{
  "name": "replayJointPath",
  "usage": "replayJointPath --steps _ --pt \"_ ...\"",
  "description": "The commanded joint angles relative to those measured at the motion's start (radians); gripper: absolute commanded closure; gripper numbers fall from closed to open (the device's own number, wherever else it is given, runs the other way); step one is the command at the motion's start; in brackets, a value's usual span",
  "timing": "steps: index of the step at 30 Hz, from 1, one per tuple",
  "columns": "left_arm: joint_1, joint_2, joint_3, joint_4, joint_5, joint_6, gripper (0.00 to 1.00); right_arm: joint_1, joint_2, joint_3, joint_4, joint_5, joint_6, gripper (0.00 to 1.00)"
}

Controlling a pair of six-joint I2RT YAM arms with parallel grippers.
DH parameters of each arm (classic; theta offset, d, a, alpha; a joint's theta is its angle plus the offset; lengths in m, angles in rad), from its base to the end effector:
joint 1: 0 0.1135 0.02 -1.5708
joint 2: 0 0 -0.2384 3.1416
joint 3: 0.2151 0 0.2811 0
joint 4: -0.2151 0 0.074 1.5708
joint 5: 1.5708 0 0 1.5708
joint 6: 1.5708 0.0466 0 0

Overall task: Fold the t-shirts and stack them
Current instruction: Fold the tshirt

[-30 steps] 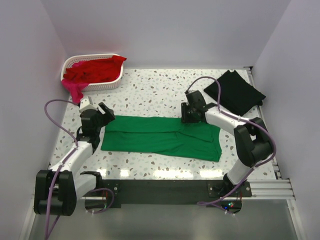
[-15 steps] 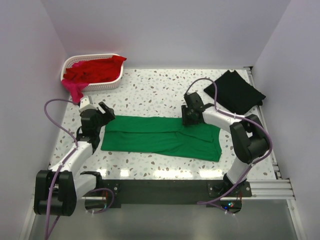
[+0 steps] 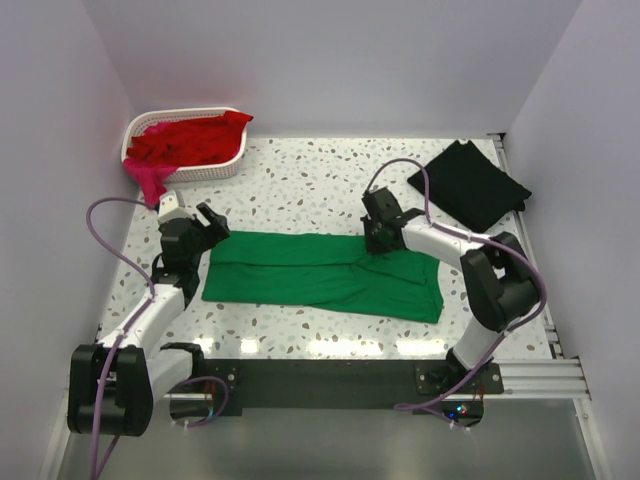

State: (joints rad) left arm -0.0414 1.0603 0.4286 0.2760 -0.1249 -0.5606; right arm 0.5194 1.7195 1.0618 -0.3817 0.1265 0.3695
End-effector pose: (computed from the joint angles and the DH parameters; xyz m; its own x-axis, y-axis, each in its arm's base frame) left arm 0.2733 -0.0055 0.1659 -0.2545 -0.5175 -0.8170 -0.2490 0.8514 -0.4617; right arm 0.3243 0.1787 0.1252 -0.8557 -0.0765 -0.5118 -0.1371 0.9872 0.0816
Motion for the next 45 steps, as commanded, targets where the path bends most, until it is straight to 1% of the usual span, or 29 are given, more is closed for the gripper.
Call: replayJointPath --steps 1,12,19,23,26,27,28,29,30,31,34,35,37,38,40,41,43,45 --pt "-0.002 -0.006 0.013 0.061 0.008 0.014 0.17 0.036 -0.077 0.007 -0.046 0.054 0.026 1.0" --pt "-0.002 0.017 0.007 0.081 0.037 0.011 0.17 0.162 -0.129 -0.006 -0.181 0.188 0.129 1.0" --pt "-0.002 0.021 -0.002 0.098 0.06 0.008 0.17 0.209 -0.166 -0.068 -0.204 0.229 0.216 1.0" --pt "-0.003 0.044 -0.005 0.112 0.064 0.007 0.17 0.235 -0.172 -0.091 -0.186 0.22 0.246 1.0" --pt "-0.002 0.058 -0.002 0.12 0.076 0.007 0.17 0.248 -0.167 -0.092 -0.177 0.206 0.252 0.92" --pt "-0.002 0.063 -0.001 0.12 0.079 0.008 0.17 0.249 -0.17 -0.092 -0.172 0.2 0.25 0.87" --pt "-0.002 0.066 0.004 0.118 0.085 0.011 0.17 0.251 -0.178 -0.095 -0.168 0.193 0.247 0.79" --pt "-0.002 0.067 0.006 0.118 0.084 0.011 0.17 0.251 -0.185 -0.1 -0.161 0.182 0.243 0.76" --pt "-0.002 0.067 0.007 0.118 0.085 0.013 0.17 0.251 -0.207 -0.108 -0.149 0.159 0.238 0.69" --pt "-0.002 0.069 0.007 0.12 0.085 0.014 0.17 0.251 -0.218 -0.111 -0.145 0.148 0.235 0.66" --pt "-0.006 0.075 0.006 0.132 0.096 0.014 0.17 0.251 -0.267 -0.121 -0.137 0.127 0.223 0.61" --pt "-0.009 0.081 0.006 0.135 0.1 0.013 0.17 0.251 -0.279 -0.123 -0.141 0.124 0.218 0.57" --pt "-0.04 0.09 0.009 0.147 0.096 0.018 0.17 0.249 -0.299 -0.119 -0.154 0.188 0.207 0.53" --pt "-0.057 0.101 0.015 0.147 0.085 0.022 0.17 0.245 -0.302 -0.112 -0.163 0.215 0.204 0.49" --pt "-0.115 0.116 0.042 0.128 0.044 0.045 0.17 0.232 -0.307 -0.106 -0.157 0.254 0.186 0.47" --pt "-0.13 0.133 0.053 0.12 0.031 0.053 0.17 0.211 -0.311 -0.111 -0.139 0.252 0.175 0.45" --pt "-0.156 0.148 0.081 0.097 0.013 0.065 0.17 0.182 -0.313 -0.135 -0.054 0.205 0.136 0.44" --pt "-0.158 0.161 0.084 0.097 0.021 0.065 0.17 0.127 -0.298 -0.149 0.01 0.168 0.117 0.44"
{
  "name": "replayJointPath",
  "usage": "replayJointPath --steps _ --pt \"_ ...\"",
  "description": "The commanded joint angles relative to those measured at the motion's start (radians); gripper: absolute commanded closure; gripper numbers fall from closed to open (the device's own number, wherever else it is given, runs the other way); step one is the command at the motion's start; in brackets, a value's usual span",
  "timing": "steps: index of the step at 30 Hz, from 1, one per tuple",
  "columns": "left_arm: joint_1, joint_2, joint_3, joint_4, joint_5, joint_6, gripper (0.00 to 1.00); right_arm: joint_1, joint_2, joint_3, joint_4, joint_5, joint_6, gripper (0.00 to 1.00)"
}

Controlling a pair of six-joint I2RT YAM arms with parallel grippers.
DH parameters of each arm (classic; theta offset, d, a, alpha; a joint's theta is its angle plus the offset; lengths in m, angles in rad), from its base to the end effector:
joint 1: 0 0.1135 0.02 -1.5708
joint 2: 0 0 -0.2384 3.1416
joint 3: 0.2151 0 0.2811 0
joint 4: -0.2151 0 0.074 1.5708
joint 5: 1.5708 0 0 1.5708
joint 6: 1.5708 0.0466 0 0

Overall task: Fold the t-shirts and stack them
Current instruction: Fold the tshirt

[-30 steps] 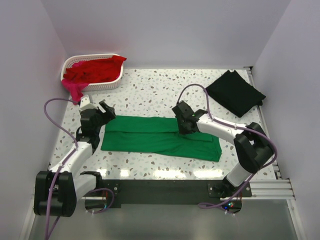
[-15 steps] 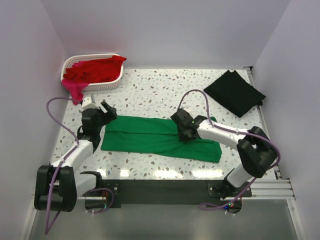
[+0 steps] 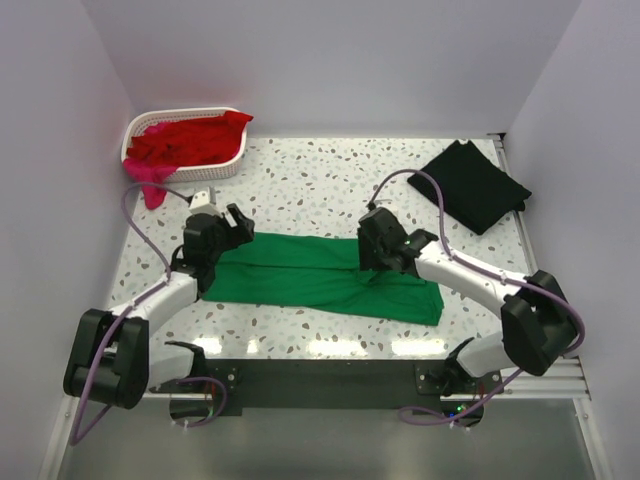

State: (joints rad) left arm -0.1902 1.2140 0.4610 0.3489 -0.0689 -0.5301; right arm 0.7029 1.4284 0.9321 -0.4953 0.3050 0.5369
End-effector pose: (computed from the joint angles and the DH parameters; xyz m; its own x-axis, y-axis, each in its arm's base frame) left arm 0.2843 -0.0515 0.1455 -0.3970 -0.4372 -0.8070 -0.0861 0.8931 -0.4415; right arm 0.2540 0.1969 0.1723 -0.7999 -0.0383 -0.5989 -0.0955 0.9934 0.0640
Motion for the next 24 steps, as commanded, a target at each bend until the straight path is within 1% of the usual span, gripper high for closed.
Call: replayJointPath --steps 1,5,10,16,21,24 --pt "-0.008 0.007 0.05 0.027 -0.031 0.035 0.17 -0.089 0.001 -0.027 0.141 -0.029 -0.067 0.44" --pt "-0.008 0.007 0.044 0.032 -0.031 0.033 0.17 -0.138 0.046 -0.049 0.216 -0.101 -0.103 0.44" --pt "-0.009 0.033 0.03 0.065 -0.016 0.022 0.17 -0.148 0.11 -0.067 0.265 -0.142 -0.107 0.44" --pt "-0.009 0.131 0.036 0.12 0.043 -0.011 0.17 -0.148 0.113 -0.104 0.251 -0.159 -0.089 0.46" --pt "-0.003 0.257 0.062 0.154 0.087 -0.034 0.16 -0.148 0.08 -0.133 0.213 -0.144 -0.081 0.46" --pt "0.015 0.331 0.091 0.145 0.104 -0.053 0.16 -0.149 0.064 -0.142 0.19 -0.141 -0.075 0.47"
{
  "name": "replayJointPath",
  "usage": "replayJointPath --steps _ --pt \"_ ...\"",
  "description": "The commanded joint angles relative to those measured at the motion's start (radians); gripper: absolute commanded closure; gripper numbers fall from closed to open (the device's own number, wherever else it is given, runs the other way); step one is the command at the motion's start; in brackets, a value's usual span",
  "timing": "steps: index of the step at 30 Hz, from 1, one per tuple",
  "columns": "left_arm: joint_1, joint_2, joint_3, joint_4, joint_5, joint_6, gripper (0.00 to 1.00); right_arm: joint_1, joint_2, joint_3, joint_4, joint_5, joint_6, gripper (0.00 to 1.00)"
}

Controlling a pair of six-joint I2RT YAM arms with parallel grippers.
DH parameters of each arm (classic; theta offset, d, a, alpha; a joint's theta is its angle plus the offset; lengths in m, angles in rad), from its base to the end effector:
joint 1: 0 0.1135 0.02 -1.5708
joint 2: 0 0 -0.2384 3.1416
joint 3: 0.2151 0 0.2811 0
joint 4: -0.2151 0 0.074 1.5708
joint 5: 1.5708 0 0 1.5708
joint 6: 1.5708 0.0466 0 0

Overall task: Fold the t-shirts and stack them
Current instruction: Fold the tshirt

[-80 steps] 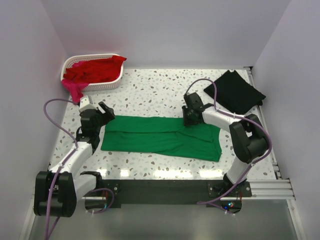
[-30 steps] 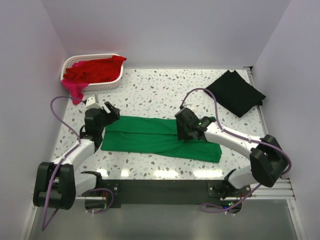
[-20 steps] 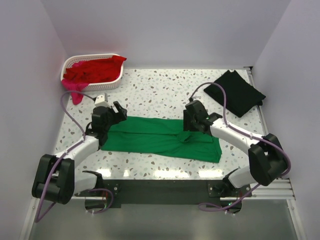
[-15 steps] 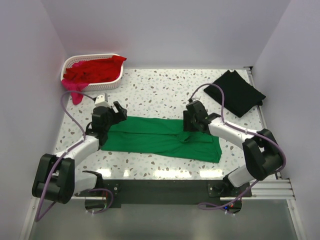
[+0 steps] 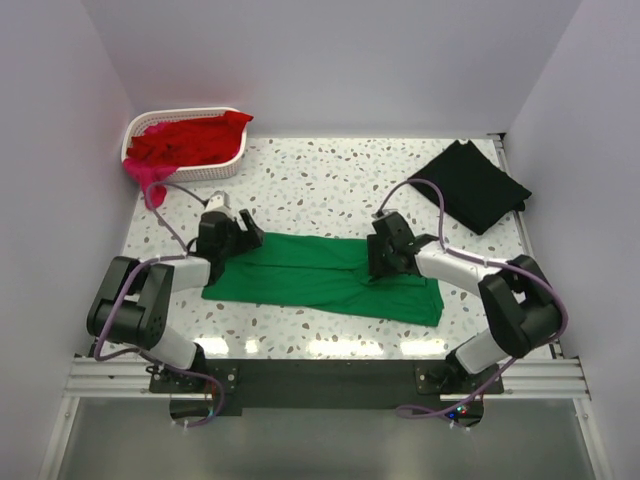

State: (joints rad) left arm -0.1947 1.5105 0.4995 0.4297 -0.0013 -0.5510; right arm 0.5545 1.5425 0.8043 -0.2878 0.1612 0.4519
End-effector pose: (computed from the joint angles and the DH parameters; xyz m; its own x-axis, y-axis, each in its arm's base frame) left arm 0.2974 -0.0586 0.0844 -0.5597 -0.4232 -0.7124 -0.1181 0.8917 -0.4369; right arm 0.2751 0.1616 0.1088 -0.8502 -0.0195 -0.5262 -0.0864 0.9909 0.1028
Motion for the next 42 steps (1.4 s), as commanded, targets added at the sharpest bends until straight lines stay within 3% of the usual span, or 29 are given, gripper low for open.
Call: replayJointPath --steps 1,19,30,33,36,42 --pt "0.029 0.06 0.054 0.066 0.053 -0.038 0.16 0.001 -0.054 -0.017 -0.022 0.004 0.013 0.47" --pt "0.077 0.066 0.036 0.078 0.063 -0.056 0.15 0.038 -0.177 -0.1 -0.065 -0.112 0.054 0.5" --pt "0.08 0.065 0.034 0.076 0.052 -0.055 0.15 0.136 -0.297 -0.088 -0.16 -0.092 0.114 0.52" --pt "0.08 0.063 0.034 0.075 0.047 -0.056 0.15 0.136 -0.32 -0.064 -0.2 -0.011 0.111 0.51" --pt "0.08 0.054 0.03 0.075 0.043 -0.056 0.15 0.11 -0.312 -0.018 -0.218 0.075 0.085 0.46" --pt "0.08 0.034 0.02 0.072 0.004 -0.058 0.15 -0.14 -0.222 0.062 -0.117 0.089 -0.002 0.35"
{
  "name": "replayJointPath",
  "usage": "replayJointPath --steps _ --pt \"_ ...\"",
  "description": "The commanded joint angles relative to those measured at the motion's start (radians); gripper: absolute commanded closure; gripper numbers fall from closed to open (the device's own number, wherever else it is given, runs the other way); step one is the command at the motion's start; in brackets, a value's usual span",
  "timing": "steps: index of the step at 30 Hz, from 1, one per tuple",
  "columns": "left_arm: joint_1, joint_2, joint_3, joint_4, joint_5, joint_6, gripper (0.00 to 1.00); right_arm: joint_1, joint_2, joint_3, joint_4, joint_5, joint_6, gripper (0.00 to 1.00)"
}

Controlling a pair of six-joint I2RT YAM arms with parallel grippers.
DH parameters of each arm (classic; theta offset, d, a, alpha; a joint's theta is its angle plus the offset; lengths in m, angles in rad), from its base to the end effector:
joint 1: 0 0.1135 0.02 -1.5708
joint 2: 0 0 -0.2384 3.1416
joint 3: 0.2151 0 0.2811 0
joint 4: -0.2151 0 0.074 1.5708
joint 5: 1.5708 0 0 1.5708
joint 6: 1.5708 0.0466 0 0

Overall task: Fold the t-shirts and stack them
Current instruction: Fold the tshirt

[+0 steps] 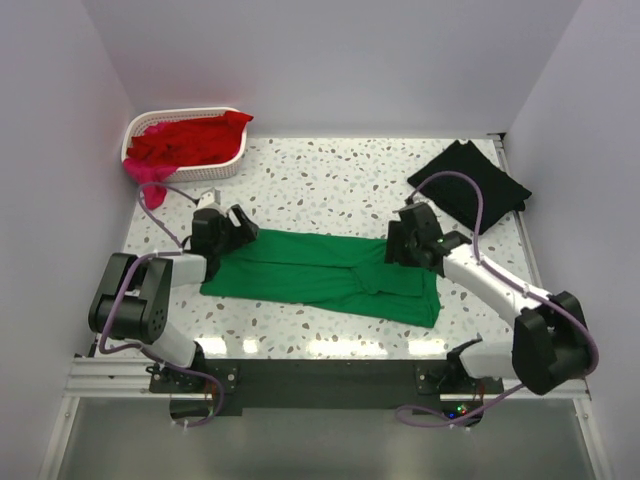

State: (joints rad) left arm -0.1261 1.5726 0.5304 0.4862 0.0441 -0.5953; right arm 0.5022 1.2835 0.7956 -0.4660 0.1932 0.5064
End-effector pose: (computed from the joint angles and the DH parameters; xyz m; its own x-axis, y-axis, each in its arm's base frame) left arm 0.3104 -0.0414 0.0814 -0.5248 -0.4982 -0.6902 -0.1588 0.8539 -0.4956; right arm 0.2606 0.1329 0.1687 -0.8071 0.0998 -0.5819 0.0188 0.9895 0.1436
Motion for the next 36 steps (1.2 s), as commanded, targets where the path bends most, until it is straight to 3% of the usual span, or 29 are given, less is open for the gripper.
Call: replayJointPath --steps 1,8,15,25,29,35,36 --pt "0.011 -0.029 -0.01 0.017 -0.041 -0.015 0.15 -0.108 0.084 0.086 0.069 0.06 -0.065 0.34" --pt "0.011 -0.031 -0.01 0.012 -0.064 -0.015 0.15 -0.238 0.259 0.198 0.13 0.023 -0.085 0.33" --pt "0.011 -0.019 -0.009 0.012 -0.085 -0.017 0.14 -0.298 0.307 0.206 0.125 0.022 -0.098 0.39" --pt "0.016 -0.017 -0.009 0.002 -0.096 -0.018 0.14 -0.35 0.398 0.226 0.109 0.026 -0.092 0.6" --pt "0.017 -0.016 -0.009 -0.003 -0.104 -0.018 0.14 -0.356 0.416 0.234 0.086 0.063 -0.086 0.73" --pt "0.019 -0.02 -0.012 -0.005 -0.119 -0.018 0.13 -0.364 0.435 0.249 0.067 0.097 -0.082 0.76" --pt "0.019 -0.019 -0.009 -0.003 -0.119 -0.02 0.13 -0.363 0.439 0.252 0.067 0.095 -0.083 0.83"
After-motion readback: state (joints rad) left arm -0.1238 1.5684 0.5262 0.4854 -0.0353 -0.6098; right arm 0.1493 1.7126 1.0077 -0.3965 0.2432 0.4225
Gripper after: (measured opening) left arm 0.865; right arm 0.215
